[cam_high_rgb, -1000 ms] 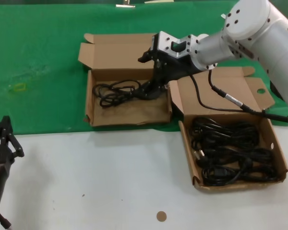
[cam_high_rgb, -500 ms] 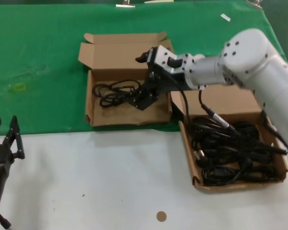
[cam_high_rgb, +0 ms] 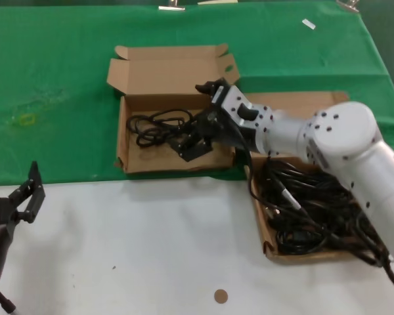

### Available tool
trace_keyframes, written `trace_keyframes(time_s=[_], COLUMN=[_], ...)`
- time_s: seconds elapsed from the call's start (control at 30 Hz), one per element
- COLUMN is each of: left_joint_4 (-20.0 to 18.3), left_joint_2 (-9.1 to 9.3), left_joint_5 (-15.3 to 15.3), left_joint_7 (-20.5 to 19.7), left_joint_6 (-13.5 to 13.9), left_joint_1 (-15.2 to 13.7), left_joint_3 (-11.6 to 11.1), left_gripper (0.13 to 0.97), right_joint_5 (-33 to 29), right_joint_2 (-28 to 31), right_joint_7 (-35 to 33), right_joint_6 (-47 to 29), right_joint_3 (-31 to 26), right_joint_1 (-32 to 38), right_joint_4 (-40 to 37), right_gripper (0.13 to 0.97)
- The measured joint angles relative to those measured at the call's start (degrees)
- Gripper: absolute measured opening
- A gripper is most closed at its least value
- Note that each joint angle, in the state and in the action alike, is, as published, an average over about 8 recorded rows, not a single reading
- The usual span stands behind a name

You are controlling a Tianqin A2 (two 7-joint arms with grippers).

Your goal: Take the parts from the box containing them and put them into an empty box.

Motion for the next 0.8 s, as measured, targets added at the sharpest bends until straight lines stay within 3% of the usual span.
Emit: trace_keyframes(time_s=[0.27,0.57,0.8], left_joint_4=[0.0,0.0,0.0], left_joint_2=[0.0,0.0,0.0], left_joint_5=[-0.01,-0.01,-0.01], left_joint_7=[0.03,0.02,0.01], left_joint_6=[0.0,0.0,0.0], left_joint_1=[0.0,0.0,0.0], left_joint_3=[0.0,0.0,0.0], left_gripper=[0.623,0.81,0.852], right_joint_5=[3.26,6.87,9.69], right_joint_2=[0.94,1.99,2.8], right_joint_7=[0.77,1.63,2.3], right_joint_6=[5.65,11.92,16.81], right_joint_3=[3.47,7.32,10.3], right_joint_1=[-8.24,-17.46,-24.61], right_joint_4=[7.46,15.76,22.16], right_gripper=[0.965,0.966,0.966])
